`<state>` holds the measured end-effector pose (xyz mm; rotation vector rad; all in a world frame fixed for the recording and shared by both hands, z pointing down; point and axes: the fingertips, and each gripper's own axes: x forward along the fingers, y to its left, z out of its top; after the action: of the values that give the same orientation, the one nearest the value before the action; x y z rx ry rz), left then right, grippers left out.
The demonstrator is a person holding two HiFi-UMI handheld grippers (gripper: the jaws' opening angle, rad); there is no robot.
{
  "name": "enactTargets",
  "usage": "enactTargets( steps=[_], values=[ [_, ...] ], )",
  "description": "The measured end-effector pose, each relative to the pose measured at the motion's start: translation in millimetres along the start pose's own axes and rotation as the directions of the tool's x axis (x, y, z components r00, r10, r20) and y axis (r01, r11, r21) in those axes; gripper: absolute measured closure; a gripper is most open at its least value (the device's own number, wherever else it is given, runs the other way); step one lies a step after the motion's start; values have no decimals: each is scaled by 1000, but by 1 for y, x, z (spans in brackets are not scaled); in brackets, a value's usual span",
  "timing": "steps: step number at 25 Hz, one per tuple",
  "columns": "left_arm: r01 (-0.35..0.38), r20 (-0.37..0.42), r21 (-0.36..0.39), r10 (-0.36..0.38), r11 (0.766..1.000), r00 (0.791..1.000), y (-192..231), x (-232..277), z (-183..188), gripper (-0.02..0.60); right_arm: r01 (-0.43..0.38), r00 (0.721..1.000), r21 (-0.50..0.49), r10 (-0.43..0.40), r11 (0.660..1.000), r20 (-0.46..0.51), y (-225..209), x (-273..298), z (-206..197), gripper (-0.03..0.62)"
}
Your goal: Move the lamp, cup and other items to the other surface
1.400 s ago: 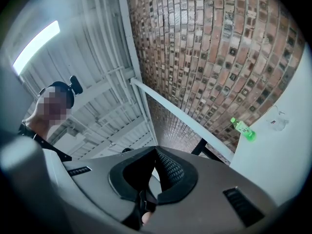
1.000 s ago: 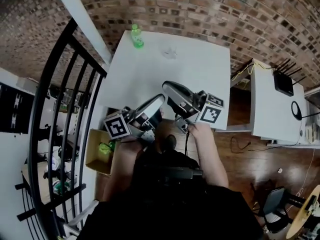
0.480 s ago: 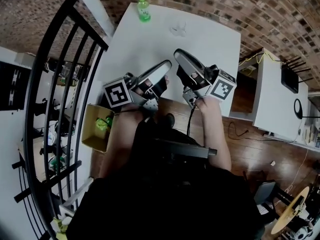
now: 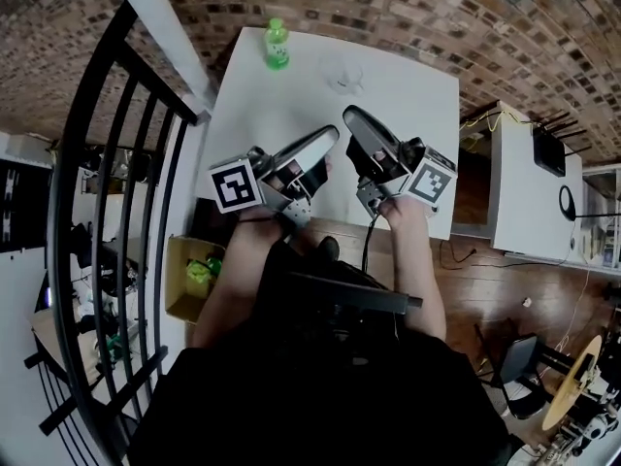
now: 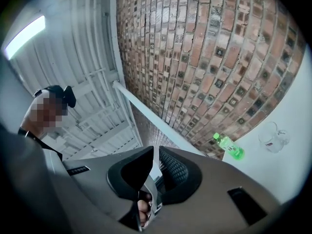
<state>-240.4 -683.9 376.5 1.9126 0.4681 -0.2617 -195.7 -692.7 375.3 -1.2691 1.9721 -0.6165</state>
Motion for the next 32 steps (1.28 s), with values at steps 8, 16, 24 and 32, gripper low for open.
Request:
enactTargets(
  steps=[8, 16, 24, 32],
  values=[
    [31, -53, -61, -34, 998, 998, 22, -11, 31, 578, 100, 995, -18, -99, 995, 33, -26, 25, -7, 514],
    [39, -84, -106, -48, 994, 995, 32, -18, 37, 578, 199, 980, -71, -197, 977, 38, -45, 20, -12, 494],
    [21, -95, -128, -34, 992, 995, 48, -12, 32, 578, 296, 953, -176, -302, 939, -10, -77, 4, -10, 473],
    [-27, -72, -106, 19, 994, 997, 75, 25, 36, 578, 348, 915, -293, -390, 891, -101, -150, -29, 13, 437]
  ],
)
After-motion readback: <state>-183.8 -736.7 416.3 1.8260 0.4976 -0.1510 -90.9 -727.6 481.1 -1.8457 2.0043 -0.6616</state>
